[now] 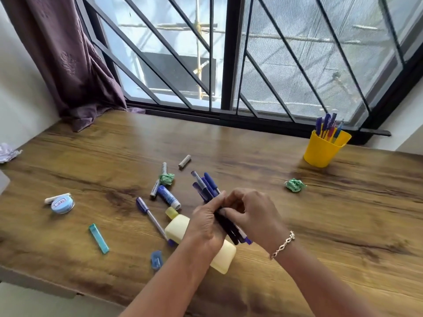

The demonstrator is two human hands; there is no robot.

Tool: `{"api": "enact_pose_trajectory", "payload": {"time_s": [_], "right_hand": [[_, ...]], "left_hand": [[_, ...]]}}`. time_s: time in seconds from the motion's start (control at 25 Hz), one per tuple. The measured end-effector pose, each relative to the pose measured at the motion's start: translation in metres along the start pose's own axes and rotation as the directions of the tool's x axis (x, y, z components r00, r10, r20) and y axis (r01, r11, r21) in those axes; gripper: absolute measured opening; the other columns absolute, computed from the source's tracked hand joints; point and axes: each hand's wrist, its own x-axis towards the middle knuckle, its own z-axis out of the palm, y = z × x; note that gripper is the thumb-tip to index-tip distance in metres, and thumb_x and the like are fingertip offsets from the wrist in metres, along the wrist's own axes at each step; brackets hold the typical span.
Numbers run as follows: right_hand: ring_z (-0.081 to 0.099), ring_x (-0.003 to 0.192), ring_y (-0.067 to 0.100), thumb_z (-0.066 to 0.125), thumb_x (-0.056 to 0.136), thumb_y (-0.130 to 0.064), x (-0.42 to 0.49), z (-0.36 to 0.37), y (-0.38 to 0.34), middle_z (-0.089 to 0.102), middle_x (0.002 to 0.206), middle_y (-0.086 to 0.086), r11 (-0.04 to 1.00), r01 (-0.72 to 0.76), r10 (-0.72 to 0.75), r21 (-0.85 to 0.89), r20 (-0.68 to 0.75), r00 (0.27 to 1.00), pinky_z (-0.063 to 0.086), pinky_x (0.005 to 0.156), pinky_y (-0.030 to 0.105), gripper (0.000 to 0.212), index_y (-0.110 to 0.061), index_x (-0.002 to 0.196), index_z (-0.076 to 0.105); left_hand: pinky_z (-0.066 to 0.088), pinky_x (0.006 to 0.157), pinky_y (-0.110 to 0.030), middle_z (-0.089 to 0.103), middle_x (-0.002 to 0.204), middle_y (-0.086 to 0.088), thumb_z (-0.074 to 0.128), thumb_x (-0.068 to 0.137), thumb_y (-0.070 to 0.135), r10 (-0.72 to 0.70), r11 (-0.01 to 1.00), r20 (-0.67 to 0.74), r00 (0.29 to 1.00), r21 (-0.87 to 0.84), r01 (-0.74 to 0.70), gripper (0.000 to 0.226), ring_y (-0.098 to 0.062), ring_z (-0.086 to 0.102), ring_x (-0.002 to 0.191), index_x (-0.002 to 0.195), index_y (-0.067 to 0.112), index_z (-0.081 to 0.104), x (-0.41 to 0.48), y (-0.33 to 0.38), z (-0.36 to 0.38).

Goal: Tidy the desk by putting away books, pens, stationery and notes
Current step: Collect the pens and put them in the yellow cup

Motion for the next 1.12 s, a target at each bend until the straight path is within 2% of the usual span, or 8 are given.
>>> {"api": "enact_pose_trajectory", "payload": {"time_s": [0.12, 0.28, 0.4, 0.6, 0.72, 0.88, 1.0, 1.12], "right_hand": [[0.053, 0.082, 0.002, 0.072, 0.075, -0.033, 0.004, -0.013, 0.020, 0.057, 0.093, -0.008, 0.953, -0.097, 0.113, 0.286, -0.041, 0.993, 0.042, 0.071, 0.014, 0.029, -0.024, 0.099, 0.058], [0.061, 0.092, 0.007, 0.077, 0.070, -0.029, 0.004, -0.033, 0.041, 0.064, 0.107, -0.001, 0.618, -0.321, 0.119, 0.718, 0.318, 0.940, 0.050, 0.071, 0.019, 0.057, -0.015, 0.120, 0.054], [0.065, 0.077, 0.009, 0.070, 0.076, -0.004, 0.001, -0.046, 0.054, 0.067, 0.090, 0.001, 0.464, -0.354, 0.166, 0.812, 0.313, 0.935, 0.051, 0.064, 0.020, 0.040, -0.006, 0.113, 0.058], [0.066, 0.097, 0.021, 0.065, 0.077, 0.002, -0.008, -0.055, 0.086, 0.070, 0.102, 0.008, 0.205, -0.293, 0.251, 0.934, 0.240, 0.938, 0.053, 0.075, 0.027, 0.038, -0.007, 0.113, 0.060], [0.067, 0.095, 0.024, 0.066, 0.072, -0.003, -0.011, -0.061, 0.099, 0.071, 0.099, 0.012, 0.136, -0.242, 0.252, 0.961, 0.202, 0.946, 0.053, 0.078, 0.031, 0.033, -0.006, 0.105, 0.063], [0.069, 0.075, 0.021, 0.064, 0.065, -0.006, -0.008, -0.069, 0.113, 0.071, 0.079, 0.011, 0.031, -0.122, 0.260, 0.992, 0.110, 0.959, 0.056, 0.067, 0.028, 0.028, -0.005, 0.093, 0.060], [0.064, 0.068, 0.020, 0.063, 0.068, -0.009, 0.012, -0.094, 0.131, 0.064, 0.064, 0.004, -0.009, -0.008, 0.315, 1.000, 0.010, 0.949, 0.056, 0.066, 0.030, 0.022, -0.011, 0.090, 0.057], [0.063, 0.062, 0.014, 0.070, 0.063, -0.014, 0.046, -0.144, 0.155, 0.062, 0.062, -0.001, 0.083, 0.180, 0.379, 0.980, -0.198, 0.904, 0.050, 0.076, 0.036, 0.026, -0.016, 0.085, 0.056]], "left_hand": [[0.053, 0.062, -0.033, 0.065, 0.082, -0.012, 0.052, 0.088, -0.001, 0.109, 0.979, 0.035, 0.993, 0.170, -0.113, 0.017, -0.021, 0.065, 0.067, 0.104, -0.001, 0.056, 0.001, -0.009, 0.006], [0.054, 0.062, -0.028, 0.071, 0.081, -0.006, 0.055, 0.071, 0.003, 0.353, 0.753, 0.255, 0.900, 0.494, -0.435, 0.028, -0.018, 0.068, 0.072, 0.097, 0.006, 0.065, 0.005, -0.037, 0.028], [0.056, 0.073, -0.029, 0.068, 0.101, -0.015, 0.049, 0.073, -0.007, 0.399, 0.576, 0.318, 0.860, 0.644, -0.505, 0.044, -0.025, 0.067, 0.092, 0.114, 0.006, 0.059, 0.016, -0.066, 0.042], [0.050, 0.087, -0.020, 0.055, 0.110, -0.007, 0.048, 0.080, -0.011, 0.423, 0.452, 0.393, 0.817, 0.689, -0.566, 0.048, -0.016, 0.058, 0.103, 0.103, 0.031, 0.045, 0.022, -0.096, 0.066], [0.039, 0.108, -0.032, 0.040, 0.137, -0.008, 0.049, 0.080, 0.003, 0.368, 0.465, 0.427, 0.826, 0.685, -0.561, 0.070, -0.014, 0.047, 0.124, 0.139, 0.025, 0.017, 0.028, -0.107, 0.080], [0.026, 0.096, 0.003, 0.045, 0.125, 0.005, 0.053, 0.070, 0.007, 0.384, 0.407, 0.419, 0.823, 0.723, -0.558, 0.093, 0.013, 0.041, 0.118, 0.143, 0.022, -0.002, 0.044, -0.116, 0.095], [0.034, 0.111, -0.035, 0.029, 0.145, -0.007, 0.065, 0.058, 0.039, 0.410, 0.325, 0.431, 0.804, 0.755, -0.570, 0.099, -0.020, 0.037, 0.132, 0.130, 0.053, -0.001, 0.058, -0.115, 0.111], [0.033, 0.109, -0.048, 0.020, 0.147, 0.002, 0.062, 0.052, 0.063, 0.405, 0.214, 0.484, 0.776, 0.775, -0.594, 0.111, -0.017, 0.026, 0.138, 0.144, 0.028, 0.009, 0.071, -0.112, 0.126]]}}
